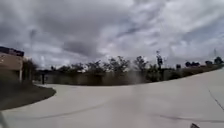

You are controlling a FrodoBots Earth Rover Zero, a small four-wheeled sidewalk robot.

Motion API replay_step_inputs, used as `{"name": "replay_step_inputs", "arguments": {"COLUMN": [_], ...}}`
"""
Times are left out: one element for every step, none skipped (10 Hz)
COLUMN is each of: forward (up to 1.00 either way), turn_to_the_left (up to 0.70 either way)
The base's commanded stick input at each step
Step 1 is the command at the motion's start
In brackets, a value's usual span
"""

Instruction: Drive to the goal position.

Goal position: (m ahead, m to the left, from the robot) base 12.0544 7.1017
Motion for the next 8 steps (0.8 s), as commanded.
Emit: {"name": "replay_step_inputs", "arguments": {"forward": [0.69,0.69,0.69,0.69,0.69,0.69,0.69,0.69], "turn_to_the_left": [0.14,0.14,0.14,0.14,0.14,0.14,0.14,0.14]}}
